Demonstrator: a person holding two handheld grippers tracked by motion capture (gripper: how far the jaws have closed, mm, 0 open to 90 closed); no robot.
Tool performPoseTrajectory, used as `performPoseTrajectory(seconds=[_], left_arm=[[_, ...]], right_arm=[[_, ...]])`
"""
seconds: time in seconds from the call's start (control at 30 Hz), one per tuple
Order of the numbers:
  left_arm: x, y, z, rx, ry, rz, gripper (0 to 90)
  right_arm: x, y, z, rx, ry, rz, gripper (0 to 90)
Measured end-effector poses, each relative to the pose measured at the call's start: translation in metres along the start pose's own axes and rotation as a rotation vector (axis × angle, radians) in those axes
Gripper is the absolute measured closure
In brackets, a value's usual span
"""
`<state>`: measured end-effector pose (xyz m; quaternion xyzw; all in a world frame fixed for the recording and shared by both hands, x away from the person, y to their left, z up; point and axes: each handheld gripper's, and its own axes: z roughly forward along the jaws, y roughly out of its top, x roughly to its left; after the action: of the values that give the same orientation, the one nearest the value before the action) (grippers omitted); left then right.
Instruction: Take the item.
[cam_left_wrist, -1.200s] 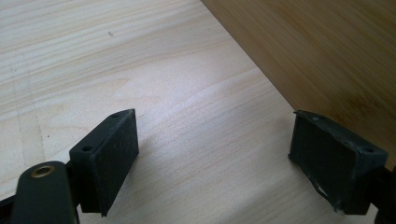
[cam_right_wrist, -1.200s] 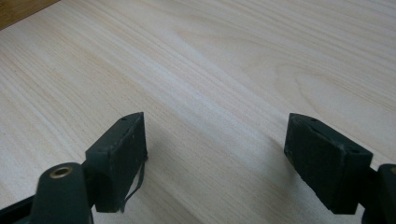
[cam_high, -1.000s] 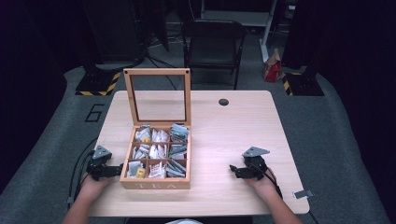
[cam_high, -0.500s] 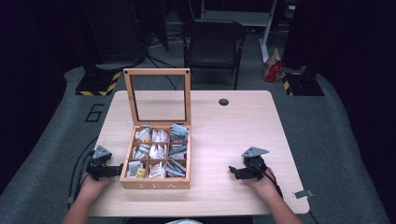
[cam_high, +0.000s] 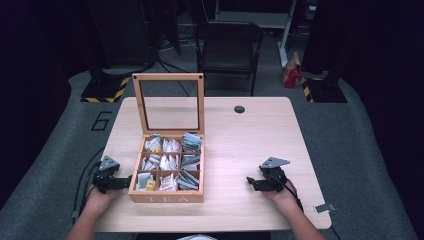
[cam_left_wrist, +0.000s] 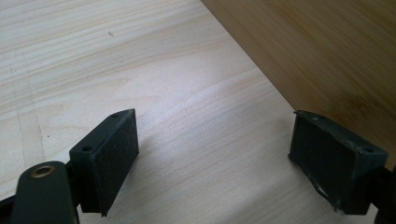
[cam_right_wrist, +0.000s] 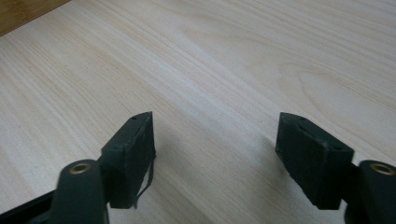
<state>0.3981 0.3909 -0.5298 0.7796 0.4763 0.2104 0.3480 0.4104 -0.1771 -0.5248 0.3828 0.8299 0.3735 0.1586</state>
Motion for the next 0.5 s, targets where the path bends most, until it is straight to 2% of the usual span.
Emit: performPoseTrajectory(seconds=[0.1, 0.17, 0.33, 0.5], left_arm=[[0.000, 0.000, 0.000, 0.000, 0.000, 0.000, 15.2], [0.000, 0.000, 0.000, 0.000, 0.000, 0.000, 15.2], [0.000, 0.000, 0.000, 0.000, 0.000, 0.000, 15.2], [0.000, 0.000, 0.000, -0.001, 0.000, 0.000, 15.2]], right_arm=[[-0.001, 0.002, -0.002, 0.009, -0.011, -0.003, 29.3], [0.000, 0.005, -0.006, -0.004, -0.017, 0.007, 29.7], [0.002, 0.011, -0.013, -0.020, 0.000, 0.010, 33.1], [0.005, 0.015, -0.015, -0.024, -0.008, 0.014, 33.5]])
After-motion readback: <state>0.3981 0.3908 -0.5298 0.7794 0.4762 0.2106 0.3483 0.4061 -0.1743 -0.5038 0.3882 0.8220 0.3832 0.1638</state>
